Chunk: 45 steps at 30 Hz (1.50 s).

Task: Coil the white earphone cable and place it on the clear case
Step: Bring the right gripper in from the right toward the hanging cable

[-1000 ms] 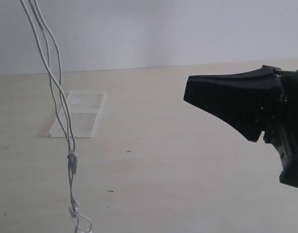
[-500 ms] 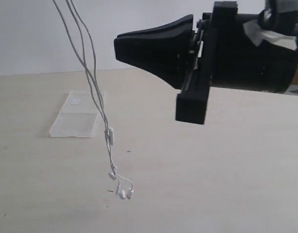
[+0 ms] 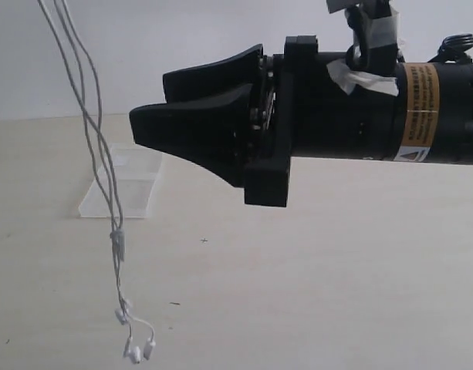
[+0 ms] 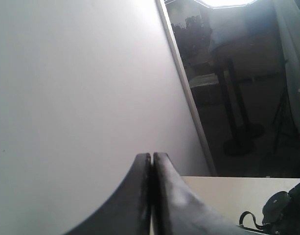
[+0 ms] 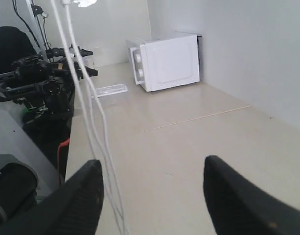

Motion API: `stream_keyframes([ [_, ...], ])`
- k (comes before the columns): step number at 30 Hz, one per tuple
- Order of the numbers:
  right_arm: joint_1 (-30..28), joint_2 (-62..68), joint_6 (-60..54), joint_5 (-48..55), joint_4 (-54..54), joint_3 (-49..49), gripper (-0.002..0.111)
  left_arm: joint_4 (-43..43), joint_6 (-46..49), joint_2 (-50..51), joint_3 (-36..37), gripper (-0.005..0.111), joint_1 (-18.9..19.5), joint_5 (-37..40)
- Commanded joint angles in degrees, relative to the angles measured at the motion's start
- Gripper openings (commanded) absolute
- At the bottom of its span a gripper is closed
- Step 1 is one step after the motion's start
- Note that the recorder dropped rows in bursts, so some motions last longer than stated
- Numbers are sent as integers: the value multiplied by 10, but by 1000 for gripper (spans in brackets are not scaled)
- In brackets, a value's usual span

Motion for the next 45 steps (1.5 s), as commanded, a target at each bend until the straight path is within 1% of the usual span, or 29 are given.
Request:
stream_keyframes([
  [1,2,9,9,-43,5,-5,59,-6,-4,-3,-3,0,-3,-3],
  [4,6,12,23,-52,1,-5,59,-6,-4,-3,-3,0,-3,-3],
  [9,59,12,2,-33,15,-5,59,-6,-4,-3,-3,0,-3,-3],
  [13,76,12,-6,-23,31,-5,59,-6,-4,-3,-3,0,-3,-2],
  [16,76,12,-6,-21,31,-5,59,-5,-4,-3,-3,0,-3,-1],
  [22,76,12,-7,30,35,-5,58,-1,-4,-3,-3,0,-3,-1],
  [31,76,12,-18,28,87,-5,56,-1,-4,0,-3,0,-3,-1],
  [45,76,12,-18,24,89,-5,55,-1,-4,1,-3,0,-3,-4],
])
